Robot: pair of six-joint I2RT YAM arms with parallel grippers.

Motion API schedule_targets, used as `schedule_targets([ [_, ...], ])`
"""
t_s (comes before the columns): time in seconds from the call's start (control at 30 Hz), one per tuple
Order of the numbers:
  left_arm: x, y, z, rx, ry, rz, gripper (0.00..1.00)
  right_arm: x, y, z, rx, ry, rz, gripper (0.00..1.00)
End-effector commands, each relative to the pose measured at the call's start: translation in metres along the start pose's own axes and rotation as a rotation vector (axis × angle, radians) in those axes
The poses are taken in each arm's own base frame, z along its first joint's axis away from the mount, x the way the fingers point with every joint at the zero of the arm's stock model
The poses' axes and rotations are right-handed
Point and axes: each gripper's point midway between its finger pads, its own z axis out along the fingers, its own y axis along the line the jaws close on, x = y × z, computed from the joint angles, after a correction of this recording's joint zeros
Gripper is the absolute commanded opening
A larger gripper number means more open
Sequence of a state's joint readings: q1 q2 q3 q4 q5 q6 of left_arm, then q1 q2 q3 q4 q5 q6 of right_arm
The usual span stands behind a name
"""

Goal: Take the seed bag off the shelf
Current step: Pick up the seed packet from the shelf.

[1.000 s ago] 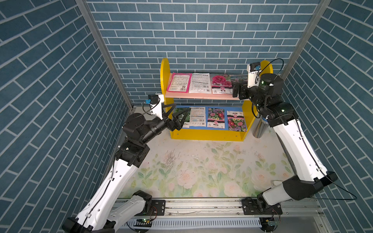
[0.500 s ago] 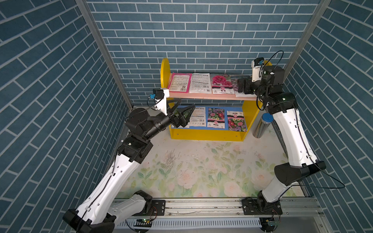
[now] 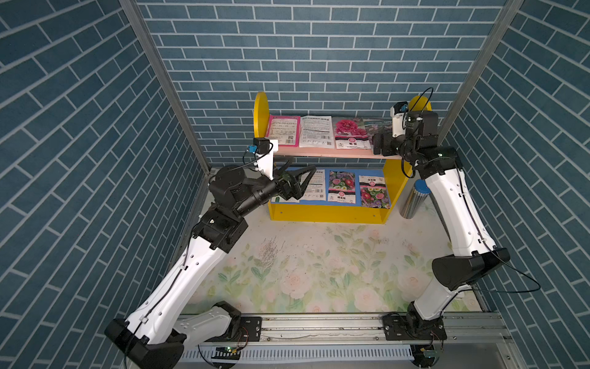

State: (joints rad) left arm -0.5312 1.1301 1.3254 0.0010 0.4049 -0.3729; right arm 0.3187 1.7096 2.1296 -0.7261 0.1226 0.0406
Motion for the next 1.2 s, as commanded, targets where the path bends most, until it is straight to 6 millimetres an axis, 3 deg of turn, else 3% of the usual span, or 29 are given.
schedule_targets([
  [0.0, 0.001, -0.002, 0.002, 0.001, 0.011, -0.020, 1.00, 0.012, -0.007, -0.015, 0.014, 0.033, 0.010, 0.93],
  [0.37, 0.014, -0.001, 0.010, -0.005, 0.046, -0.027, 1.00, 0.028, -0.001, -0.039, -0.014, 0.014, 0.083, 0.90],
  [0.6, 0.012, -0.001, 0.012, -0.014, 0.044, -0.020, 1.00, -0.002, 0.001, -0.063, -0.047, -0.094, 0.093, 0.90],
  [0.87, 0.010, -0.002, 0.007, -0.021, 0.051, 0.005, 1.00, -0.020, 0.006, -0.122, -0.129, -0.202, 0.138, 0.90],
  [1.03, 0.009, -0.007, 0.001, -0.009, 0.056, 0.041, 1.00, -0.012, 0.006, -0.167, -0.171, -0.257, 0.182, 0.90],
  [1.17, 0.010, -0.016, -0.004, 0.033, 0.067, 0.094, 1.00, 0.005, 0.005, -0.186, -0.190, -0.266, 0.220, 0.89],
])
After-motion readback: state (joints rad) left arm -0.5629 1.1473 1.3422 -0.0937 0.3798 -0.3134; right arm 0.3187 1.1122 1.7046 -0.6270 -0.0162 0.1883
